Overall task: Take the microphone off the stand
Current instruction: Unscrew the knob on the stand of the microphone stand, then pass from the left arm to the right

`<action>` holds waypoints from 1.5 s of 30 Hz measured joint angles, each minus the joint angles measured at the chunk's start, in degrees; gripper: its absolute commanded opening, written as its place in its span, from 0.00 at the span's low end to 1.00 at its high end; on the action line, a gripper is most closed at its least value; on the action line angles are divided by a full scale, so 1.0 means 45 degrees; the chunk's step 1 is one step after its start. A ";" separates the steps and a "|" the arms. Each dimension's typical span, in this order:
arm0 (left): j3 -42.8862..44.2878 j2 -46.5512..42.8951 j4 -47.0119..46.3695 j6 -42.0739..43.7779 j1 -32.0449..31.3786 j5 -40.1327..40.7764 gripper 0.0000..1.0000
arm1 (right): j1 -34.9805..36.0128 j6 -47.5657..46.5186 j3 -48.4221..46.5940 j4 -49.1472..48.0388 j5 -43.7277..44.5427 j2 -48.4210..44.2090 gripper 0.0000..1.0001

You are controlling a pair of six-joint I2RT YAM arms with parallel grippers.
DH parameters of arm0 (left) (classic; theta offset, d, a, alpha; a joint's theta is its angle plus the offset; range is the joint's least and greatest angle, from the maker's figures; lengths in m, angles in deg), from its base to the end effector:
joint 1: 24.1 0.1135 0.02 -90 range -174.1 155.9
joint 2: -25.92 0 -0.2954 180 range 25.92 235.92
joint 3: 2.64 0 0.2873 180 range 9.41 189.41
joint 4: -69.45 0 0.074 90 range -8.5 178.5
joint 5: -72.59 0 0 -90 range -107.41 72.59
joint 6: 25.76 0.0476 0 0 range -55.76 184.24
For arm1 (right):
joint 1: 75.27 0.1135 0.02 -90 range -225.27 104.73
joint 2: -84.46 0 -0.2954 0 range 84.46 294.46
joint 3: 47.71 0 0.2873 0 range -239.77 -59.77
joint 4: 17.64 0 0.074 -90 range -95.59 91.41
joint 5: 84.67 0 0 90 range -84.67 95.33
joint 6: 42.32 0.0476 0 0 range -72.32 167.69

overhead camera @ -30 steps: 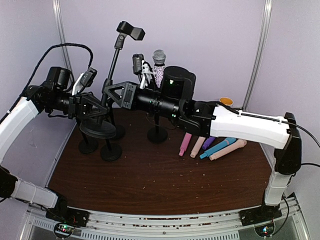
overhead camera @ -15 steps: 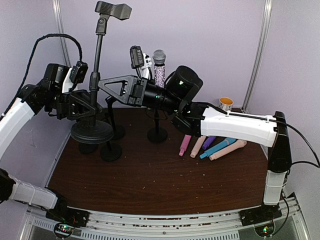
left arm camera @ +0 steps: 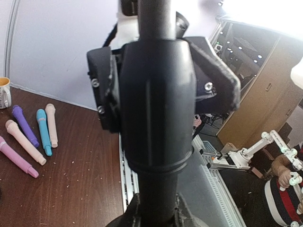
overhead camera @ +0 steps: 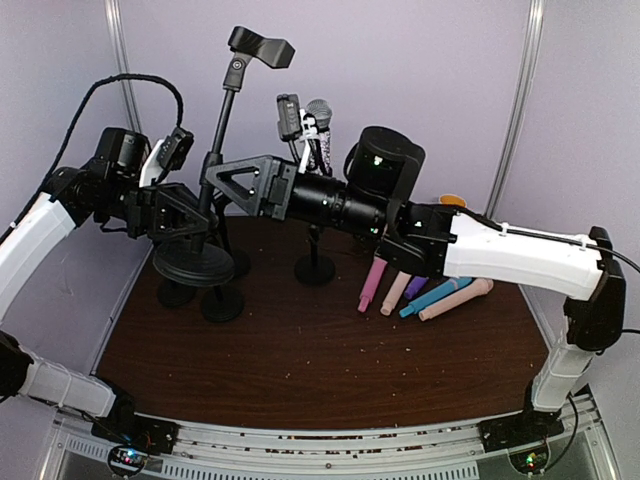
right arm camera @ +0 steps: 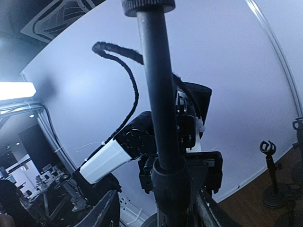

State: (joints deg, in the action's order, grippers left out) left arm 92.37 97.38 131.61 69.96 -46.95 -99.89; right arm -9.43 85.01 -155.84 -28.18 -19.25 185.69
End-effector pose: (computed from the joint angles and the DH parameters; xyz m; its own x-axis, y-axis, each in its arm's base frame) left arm 0.2140 -0.1414 0.4583 -0.4960 0.2231 -0.8392 0.8182 -0.2035 -0.5377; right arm 0.1762 0.4412 0.4729 -0.5041 0.2236 -0.8342 -0.8633 -0.1578 0.4794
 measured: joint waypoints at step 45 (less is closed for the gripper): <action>-0.0155 -0.0398 -0.0457 -0.0146 0.0005 0.0699 0.00 | 0.0593 -0.1855 -0.3075 0.3517 0.1977 0.0996 0.00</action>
State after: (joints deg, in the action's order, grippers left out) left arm 91.67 95.59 129.55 69.30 -46.93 -96.74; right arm -6.76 76.66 -169.67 -12.35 -10.36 190.17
